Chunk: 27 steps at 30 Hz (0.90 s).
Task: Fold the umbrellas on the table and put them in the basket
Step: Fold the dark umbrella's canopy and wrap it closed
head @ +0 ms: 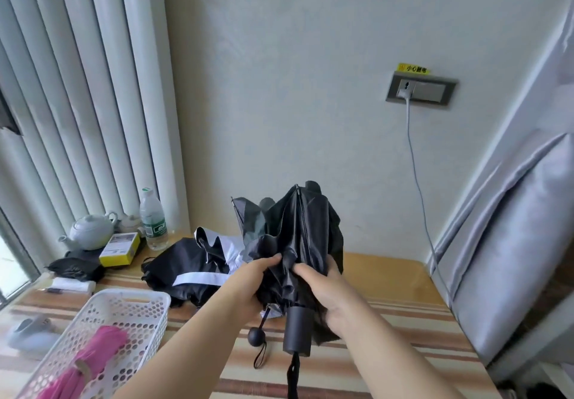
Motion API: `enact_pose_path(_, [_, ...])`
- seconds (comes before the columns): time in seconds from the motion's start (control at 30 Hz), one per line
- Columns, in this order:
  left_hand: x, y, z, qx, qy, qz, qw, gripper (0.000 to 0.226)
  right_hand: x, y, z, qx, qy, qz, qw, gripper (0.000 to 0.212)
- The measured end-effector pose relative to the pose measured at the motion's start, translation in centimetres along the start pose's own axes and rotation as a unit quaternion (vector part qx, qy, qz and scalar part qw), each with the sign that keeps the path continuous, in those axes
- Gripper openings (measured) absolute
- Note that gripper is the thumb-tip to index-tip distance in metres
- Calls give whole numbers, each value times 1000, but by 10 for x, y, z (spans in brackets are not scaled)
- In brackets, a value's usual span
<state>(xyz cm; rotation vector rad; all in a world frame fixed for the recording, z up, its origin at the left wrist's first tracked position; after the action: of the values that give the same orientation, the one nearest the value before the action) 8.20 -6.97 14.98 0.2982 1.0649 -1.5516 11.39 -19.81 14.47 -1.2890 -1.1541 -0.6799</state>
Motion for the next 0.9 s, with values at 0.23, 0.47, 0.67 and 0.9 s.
enact_pose_path(0.23, [-11,1,10,26,39,24,999,28,11,8,-2,-59,43,7,997,53])
enact_pose_path(0.47, [-9,-19,-9,-115,218,122,961,53,26,15,-22,-102,61,52,991,47])
enact_pose_path(0.67, [24,-45,16,52,212,-19,976,44,32,24,-11,-128,102,9,986,45])
enact_pose_path(0.9, [25,-43,29,56,143,48,987,26,47,31,-6,-152,70,-27,986,42])
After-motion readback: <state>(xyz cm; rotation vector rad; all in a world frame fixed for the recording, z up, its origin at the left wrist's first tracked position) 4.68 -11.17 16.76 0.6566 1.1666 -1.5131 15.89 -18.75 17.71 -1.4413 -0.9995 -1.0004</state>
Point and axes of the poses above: each hand's wrist, its own y-axis towards the middle knuckle, its own z-axis out of the palm, x = y × z, the point moved 1 cm from there along y, towards the middle knuckle, and after that the axes turned 11 degrees about -y, right-handed, at the moved point
